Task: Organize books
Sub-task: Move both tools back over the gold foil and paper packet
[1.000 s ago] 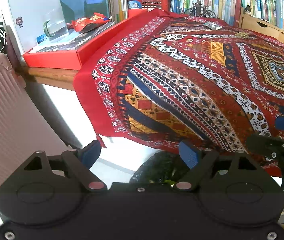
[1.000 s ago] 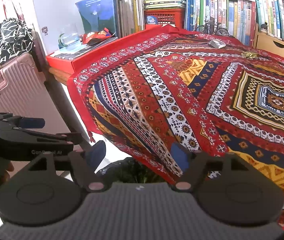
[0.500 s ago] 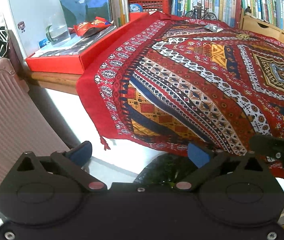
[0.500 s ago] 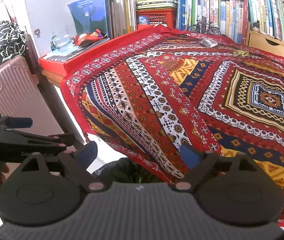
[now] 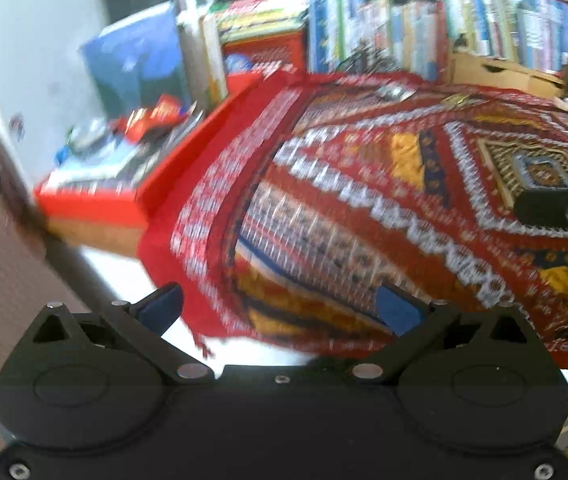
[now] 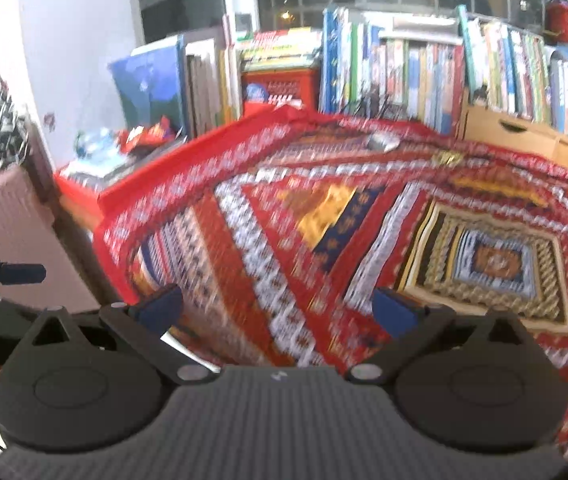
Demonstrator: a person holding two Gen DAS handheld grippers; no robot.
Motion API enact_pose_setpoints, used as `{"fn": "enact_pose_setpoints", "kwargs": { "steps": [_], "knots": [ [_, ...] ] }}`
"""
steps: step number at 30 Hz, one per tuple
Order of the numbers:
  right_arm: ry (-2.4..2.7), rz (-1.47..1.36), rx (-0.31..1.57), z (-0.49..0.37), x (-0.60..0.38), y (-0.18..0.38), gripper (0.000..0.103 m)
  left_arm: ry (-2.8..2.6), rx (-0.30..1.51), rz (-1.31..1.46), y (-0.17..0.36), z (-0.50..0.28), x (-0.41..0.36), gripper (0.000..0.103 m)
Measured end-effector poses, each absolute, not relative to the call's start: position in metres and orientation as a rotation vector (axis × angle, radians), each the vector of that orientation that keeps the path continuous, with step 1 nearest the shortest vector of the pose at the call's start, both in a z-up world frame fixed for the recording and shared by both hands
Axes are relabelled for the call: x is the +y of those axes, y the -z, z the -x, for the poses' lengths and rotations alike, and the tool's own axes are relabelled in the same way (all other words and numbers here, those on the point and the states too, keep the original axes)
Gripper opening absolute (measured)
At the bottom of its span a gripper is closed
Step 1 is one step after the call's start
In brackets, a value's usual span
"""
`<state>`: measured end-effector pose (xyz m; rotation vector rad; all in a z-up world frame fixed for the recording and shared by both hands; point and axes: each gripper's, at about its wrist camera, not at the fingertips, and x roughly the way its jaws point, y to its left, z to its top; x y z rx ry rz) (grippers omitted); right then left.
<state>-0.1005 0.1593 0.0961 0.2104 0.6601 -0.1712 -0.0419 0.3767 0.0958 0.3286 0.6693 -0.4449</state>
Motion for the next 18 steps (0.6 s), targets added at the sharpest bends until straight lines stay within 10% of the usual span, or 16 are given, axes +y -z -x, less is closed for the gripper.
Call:
{"fn": "enact_pose_setpoints", "kwargs": {
  "steps": [18],
  "knots": [
    [0.229, -0.307, 0.657, 0.035, 0.033, -0.171, 0.103, 0.55, 0.693, -0.087, -0.181, -0.061, 0.273, 0.103]
  ]
}}
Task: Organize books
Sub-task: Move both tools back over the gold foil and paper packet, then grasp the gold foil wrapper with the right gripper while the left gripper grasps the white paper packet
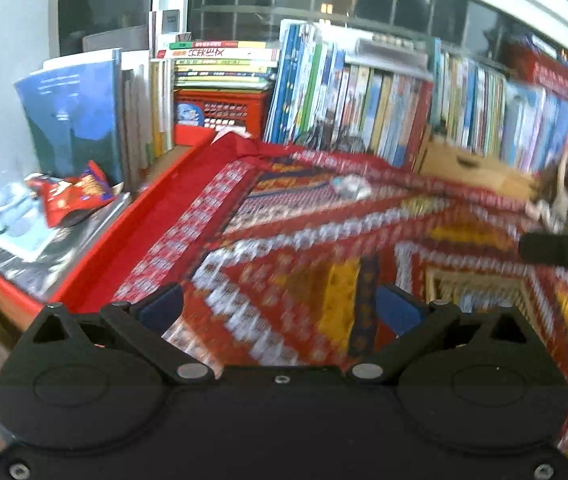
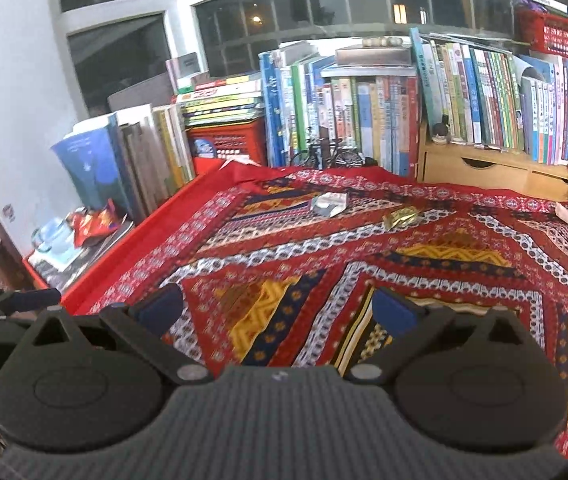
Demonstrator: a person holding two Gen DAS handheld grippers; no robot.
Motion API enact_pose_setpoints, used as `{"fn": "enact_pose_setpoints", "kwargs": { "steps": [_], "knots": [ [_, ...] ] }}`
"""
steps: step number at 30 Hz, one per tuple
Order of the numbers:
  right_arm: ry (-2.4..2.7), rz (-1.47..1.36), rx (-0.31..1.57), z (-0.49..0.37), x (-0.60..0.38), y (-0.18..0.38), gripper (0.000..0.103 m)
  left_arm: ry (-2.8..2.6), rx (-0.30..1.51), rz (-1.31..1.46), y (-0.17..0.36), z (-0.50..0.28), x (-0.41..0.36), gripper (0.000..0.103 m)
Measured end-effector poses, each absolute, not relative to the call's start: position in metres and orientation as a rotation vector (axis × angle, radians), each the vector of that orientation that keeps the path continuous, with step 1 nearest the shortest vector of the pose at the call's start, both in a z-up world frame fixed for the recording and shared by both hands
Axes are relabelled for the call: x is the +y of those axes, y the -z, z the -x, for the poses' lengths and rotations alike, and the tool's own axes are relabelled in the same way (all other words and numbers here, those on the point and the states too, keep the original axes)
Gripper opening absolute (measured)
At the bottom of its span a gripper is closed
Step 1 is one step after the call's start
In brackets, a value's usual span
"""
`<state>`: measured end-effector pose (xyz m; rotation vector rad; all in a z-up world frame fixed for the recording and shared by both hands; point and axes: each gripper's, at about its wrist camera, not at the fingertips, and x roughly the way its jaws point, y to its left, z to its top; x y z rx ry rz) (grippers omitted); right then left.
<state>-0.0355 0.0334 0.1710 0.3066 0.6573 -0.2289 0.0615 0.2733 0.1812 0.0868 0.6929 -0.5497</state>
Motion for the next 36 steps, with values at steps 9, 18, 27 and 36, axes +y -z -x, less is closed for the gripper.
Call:
{"fn": "enact_pose_setpoints", "kwargs": {
  "steps": [9, 18, 27, 36],
  "knots": [
    [0.26, -0.258, 0.638, -0.021, -0.035, -0.181, 0.103, 0.558, 0.66, -0.081, -0.192, -0.14, 0.19, 0.103],
    [0.287, -0.152, 0.604, -0.087, -0.111, -0.138, 0.103, 0.491, 0.741, 0.009, -0.159, -0.237, 0.096, 0.103],
    [0.224, 0.127, 0.678, -0.146, -0.154, -0.014, 0.103, 0.469, 0.862, 0.04, -0.086, -0.282, 0.01, 0.103],
    [0.248, -0.087, 0.687, -0.164, -0.176, 0.041, 0.103, 0.482, 0.898, -0.118, -0.038, -0.293, -0.054, 0.103]
  ]
}}
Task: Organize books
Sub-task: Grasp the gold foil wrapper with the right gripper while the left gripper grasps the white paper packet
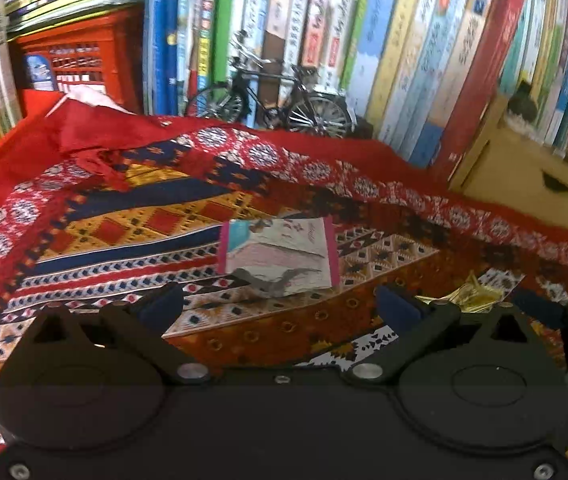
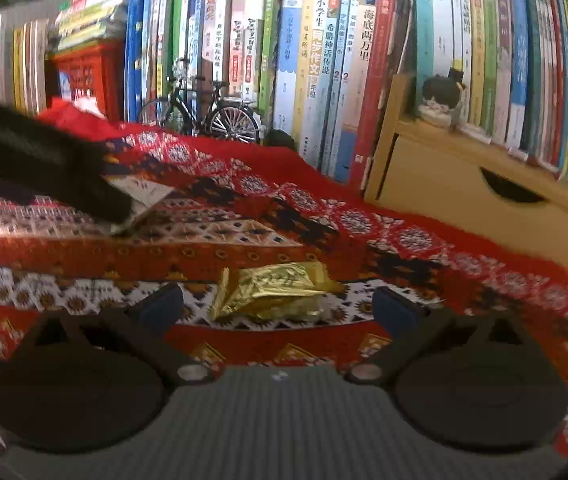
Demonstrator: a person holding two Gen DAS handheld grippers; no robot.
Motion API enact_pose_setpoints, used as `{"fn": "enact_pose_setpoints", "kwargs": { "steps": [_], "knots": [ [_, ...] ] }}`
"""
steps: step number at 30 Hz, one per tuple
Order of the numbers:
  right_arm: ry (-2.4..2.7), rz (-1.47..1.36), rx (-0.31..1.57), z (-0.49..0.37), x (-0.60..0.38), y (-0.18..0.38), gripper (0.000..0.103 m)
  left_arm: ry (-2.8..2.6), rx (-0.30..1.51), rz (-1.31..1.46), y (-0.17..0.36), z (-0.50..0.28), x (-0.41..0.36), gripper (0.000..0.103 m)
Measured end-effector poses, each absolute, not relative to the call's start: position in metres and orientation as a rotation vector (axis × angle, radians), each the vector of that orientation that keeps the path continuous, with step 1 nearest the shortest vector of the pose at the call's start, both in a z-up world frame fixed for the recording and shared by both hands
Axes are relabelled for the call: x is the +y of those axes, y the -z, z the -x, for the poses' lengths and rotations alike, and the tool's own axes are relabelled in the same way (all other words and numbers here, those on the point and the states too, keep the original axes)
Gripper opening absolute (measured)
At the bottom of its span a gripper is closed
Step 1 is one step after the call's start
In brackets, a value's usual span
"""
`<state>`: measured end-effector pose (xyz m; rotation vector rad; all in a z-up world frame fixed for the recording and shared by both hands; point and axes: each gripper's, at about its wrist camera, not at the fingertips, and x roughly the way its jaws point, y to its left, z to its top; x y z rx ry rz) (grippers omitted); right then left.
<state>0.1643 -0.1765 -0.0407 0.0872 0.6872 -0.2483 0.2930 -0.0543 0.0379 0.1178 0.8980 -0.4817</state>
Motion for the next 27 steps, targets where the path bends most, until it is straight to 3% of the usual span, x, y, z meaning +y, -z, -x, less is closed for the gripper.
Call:
{"fn": "enact_pose_setpoints", "kwargs": {
  "steps": [9, 15, 27],
  "knots": [
    [0.224, -0.097, 0.672, -0.174, -0.178, 0.044, 0.103, 0.418, 0.86, -0.173, -0.015, -0.314, -0.074, 0.103],
    [0.242, -0.141, 0.667, -0.175, -0.184, 0.044, 0.097, 0.371, 0.836, -0.206, -0.004, -0.323, -0.078, 0.101],
    [0.228, -0.146, 0.71, -0.188, -0.185, 0.049, 0.088, 0.432, 0.842, -0.115, -0.004, -0.334, -0.069, 0.083]
  ]
}}
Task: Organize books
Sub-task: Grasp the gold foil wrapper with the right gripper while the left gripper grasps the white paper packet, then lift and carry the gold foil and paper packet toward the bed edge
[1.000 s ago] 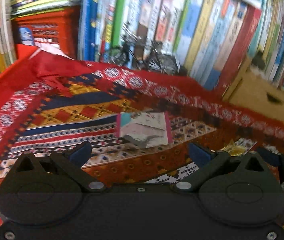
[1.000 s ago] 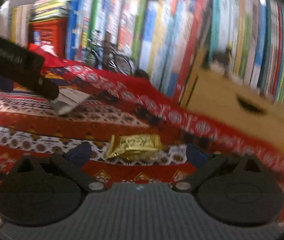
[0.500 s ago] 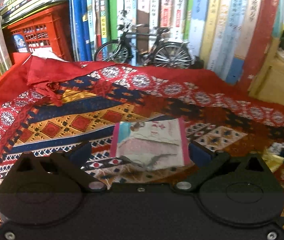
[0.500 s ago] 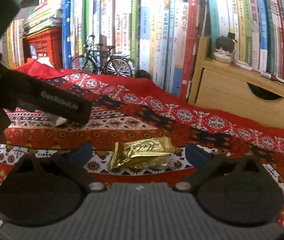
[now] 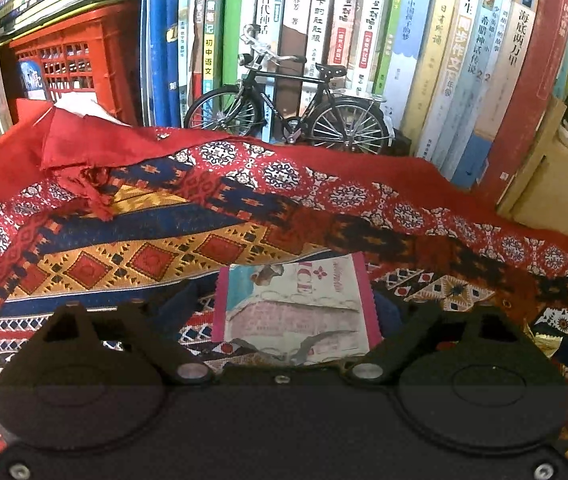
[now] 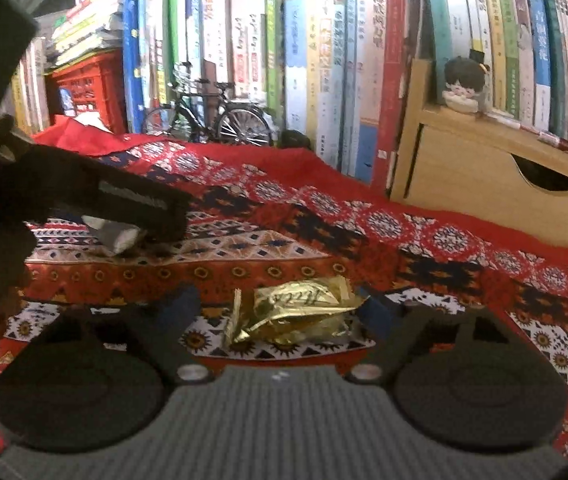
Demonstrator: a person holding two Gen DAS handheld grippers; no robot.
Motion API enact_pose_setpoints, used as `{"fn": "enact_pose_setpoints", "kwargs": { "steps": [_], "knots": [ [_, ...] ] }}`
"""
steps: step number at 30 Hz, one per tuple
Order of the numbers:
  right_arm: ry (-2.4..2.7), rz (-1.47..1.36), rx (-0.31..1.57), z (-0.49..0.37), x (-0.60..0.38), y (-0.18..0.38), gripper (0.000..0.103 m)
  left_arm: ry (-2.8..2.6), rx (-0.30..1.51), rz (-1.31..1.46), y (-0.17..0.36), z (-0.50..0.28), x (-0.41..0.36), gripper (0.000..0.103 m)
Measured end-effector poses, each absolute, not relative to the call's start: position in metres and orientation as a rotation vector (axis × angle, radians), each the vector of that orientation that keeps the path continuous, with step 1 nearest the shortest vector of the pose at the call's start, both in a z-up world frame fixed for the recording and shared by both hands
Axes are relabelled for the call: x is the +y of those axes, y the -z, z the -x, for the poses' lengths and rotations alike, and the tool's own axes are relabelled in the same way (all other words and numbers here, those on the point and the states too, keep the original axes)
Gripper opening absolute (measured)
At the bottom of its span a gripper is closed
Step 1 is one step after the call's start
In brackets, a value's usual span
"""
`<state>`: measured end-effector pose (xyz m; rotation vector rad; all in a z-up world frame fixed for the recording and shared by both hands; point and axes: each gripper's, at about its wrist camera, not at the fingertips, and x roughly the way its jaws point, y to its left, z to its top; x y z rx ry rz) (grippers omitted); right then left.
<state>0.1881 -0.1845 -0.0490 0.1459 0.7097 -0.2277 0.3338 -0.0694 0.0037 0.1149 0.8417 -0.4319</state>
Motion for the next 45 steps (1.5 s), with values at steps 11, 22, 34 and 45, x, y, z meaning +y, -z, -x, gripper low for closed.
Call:
{"fn": "enact_pose_setpoints", "kwargs": {
  "steps": [11, 22, 34, 45],
  "knots": [
    [0.263, -0.156, 0.672, -0.186, -0.188, 0.038, 0.063, 0.454, 0.779, -0.115, -0.029, -0.33, -0.052, 0.066],
    [0.231, -0.257, 0.696, -0.143, -0.156, -0.018, 0.064, 0.472, 0.744, -0.108, -0.089, -0.276, 0.011, 0.066],
    [0.195, -0.246, 0.722, -0.066, -0.084, -0.07, 0.065, 0.611, 0.692, -0.233, -0.125, -0.166, 0.101, 0.066],
    [0.135, -0.141, 0.729, -0.01, -0.006, -0.087, 0.065, 0.652, 0.72, -0.188, -0.132, -0.072, 0.179, 0.066]
  ]
}}
